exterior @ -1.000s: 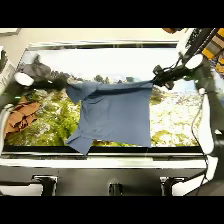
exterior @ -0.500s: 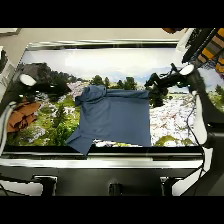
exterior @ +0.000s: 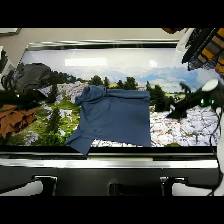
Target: Fold the clothes and pants, and hang the long-sleeved shirts on hangers.
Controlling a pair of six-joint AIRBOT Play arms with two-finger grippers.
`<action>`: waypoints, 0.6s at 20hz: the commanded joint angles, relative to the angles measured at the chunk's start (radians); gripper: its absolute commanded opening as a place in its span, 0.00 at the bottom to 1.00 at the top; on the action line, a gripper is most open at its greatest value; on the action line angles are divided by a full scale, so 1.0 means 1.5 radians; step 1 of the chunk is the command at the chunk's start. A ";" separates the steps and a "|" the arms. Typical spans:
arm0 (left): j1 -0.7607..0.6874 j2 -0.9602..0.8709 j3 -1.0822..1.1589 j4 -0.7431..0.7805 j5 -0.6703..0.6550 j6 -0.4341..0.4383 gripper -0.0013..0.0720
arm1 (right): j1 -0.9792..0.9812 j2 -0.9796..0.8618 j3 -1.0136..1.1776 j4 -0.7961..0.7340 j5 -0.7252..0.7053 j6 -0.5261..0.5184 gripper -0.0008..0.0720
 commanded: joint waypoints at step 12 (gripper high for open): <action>-0.048 0.047 -0.167 -0.005 0.021 0.005 1.00 | 0.030 0.163 -0.450 0.122 -0.251 -0.119 0.71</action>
